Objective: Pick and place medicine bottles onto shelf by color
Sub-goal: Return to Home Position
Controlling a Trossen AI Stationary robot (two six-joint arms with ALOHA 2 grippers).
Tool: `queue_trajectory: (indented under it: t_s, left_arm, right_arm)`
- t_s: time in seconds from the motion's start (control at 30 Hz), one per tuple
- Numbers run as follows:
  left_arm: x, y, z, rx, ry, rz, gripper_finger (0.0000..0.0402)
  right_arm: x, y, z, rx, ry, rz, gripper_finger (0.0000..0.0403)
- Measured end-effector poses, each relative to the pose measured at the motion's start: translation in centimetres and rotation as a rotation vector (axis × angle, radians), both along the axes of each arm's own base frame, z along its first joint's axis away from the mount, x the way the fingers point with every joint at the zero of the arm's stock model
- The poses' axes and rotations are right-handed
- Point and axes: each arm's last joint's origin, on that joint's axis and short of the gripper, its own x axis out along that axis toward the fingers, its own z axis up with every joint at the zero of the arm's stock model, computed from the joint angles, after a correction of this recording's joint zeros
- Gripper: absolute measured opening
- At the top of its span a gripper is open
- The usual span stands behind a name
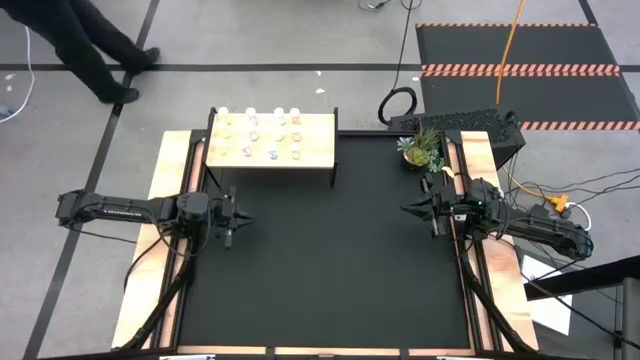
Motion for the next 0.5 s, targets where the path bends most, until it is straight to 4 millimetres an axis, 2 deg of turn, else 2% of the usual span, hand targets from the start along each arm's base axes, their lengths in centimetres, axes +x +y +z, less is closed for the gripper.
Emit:
queue_trajectory:
  t_s: [0.13, 0.5]
  left_arm:
    - [0.0, -0.12, -0.02, 0.003, 0.002, -0.012, 0.0003]
    - [0.0, -0.08, -0.04, 0.012, 0.004, 0.001, 0.0025]
  right_arm:
    - [0.02, 0.02, -0.24, 0.009, 0.024, 0.01, 0.0]
    - [0.06, 0.0, -0.45, -0.061, 0.038, 0.004, 0.0]
